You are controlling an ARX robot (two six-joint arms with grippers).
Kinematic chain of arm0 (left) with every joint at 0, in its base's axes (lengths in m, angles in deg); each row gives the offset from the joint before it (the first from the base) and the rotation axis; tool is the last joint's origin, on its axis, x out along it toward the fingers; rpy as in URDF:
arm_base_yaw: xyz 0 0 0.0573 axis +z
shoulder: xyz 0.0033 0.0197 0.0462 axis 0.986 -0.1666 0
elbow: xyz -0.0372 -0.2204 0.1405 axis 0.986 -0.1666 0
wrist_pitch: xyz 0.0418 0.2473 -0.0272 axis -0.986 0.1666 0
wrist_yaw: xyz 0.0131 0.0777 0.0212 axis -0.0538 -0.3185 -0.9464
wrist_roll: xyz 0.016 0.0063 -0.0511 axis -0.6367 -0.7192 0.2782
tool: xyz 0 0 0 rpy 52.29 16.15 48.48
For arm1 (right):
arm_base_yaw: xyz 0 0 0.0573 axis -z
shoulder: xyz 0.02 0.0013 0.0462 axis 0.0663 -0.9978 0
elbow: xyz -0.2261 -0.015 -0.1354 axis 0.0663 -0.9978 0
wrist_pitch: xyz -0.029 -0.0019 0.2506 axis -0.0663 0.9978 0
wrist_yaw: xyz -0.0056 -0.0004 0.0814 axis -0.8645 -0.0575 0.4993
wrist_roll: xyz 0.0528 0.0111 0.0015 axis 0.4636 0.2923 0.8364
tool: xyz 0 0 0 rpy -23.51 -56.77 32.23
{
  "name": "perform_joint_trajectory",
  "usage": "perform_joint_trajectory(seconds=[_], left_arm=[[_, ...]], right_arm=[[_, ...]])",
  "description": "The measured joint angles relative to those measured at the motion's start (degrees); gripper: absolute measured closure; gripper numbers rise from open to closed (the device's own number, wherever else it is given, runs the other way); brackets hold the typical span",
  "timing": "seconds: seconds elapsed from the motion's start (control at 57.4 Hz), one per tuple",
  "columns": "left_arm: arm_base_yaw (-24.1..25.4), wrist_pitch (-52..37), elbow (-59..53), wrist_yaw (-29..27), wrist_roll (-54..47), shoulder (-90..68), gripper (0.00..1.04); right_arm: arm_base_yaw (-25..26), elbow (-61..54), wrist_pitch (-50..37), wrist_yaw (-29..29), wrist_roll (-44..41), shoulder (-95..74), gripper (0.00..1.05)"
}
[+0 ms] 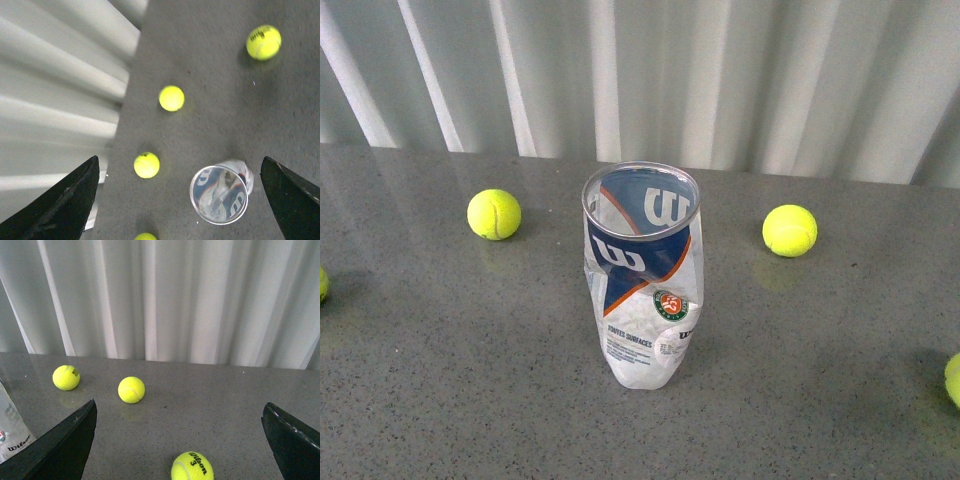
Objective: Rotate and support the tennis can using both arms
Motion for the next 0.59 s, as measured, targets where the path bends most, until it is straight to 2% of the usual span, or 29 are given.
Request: perform_joint_trajectory(seconds=[0.052, 0.209, 0.331, 0.348, 0.418, 0.436, 0.47, 0.523, 0.592], left_arm=[[2.0, -4.9, -4.9, 3.6, 4.9, 5.9, 0.07], [5.4, -11.3, -14.3, 11.4, 15.8, 16.0, 0.07], [9.2, -16.3, -20.4, 14.8, 23.0, 22.6, 0.07], [9.6, -17.6, -21.8, 13.0, 24.5, 23.7, 0.08], [8.4, -31.5, -31.2, -10.9, 35.9, 28.5, 0.21], [8.6, -33.1, -32.5, -13.6, 36.7, 29.1, 0.23], [9.6, -38.6, -37.7, -22.9, 42.4, 31.5, 0.3], [11.1, -43.1, -43.6, -30.4, 46.9, 34.4, 0.39], [13.7, -46.9, -51.2, -32.3, 50.8, 38.3, 0.53]], right_arm=[[0.0, 0.0, 0.0, 0.0, 0.0, 0.0, 0.07], [0.0, 0.0, 0.0, 0.0, 0.0, 0.0, 0.07], [0.0, 0.0, 0.0, 0.0, 0.0, 0.0, 0.07], [0.0, 0.0, 0.0, 0.0, 0.0, 0.0, 0.07], [0.0, 0.0, 0.0, 0.0, 0.0, 0.0, 0.07], [0.0, 0.0, 0.0, 0.0, 0.0, 0.0, 0.07], [0.0, 0.0, 0.0, 0.0, 0.0, 0.0, 0.07], [0.0, 0.0, 0.0, 0.0, 0.0, 0.0, 0.07], [0.0, 0.0, 0.0, 0.0, 0.0, 0.0, 0.07]])
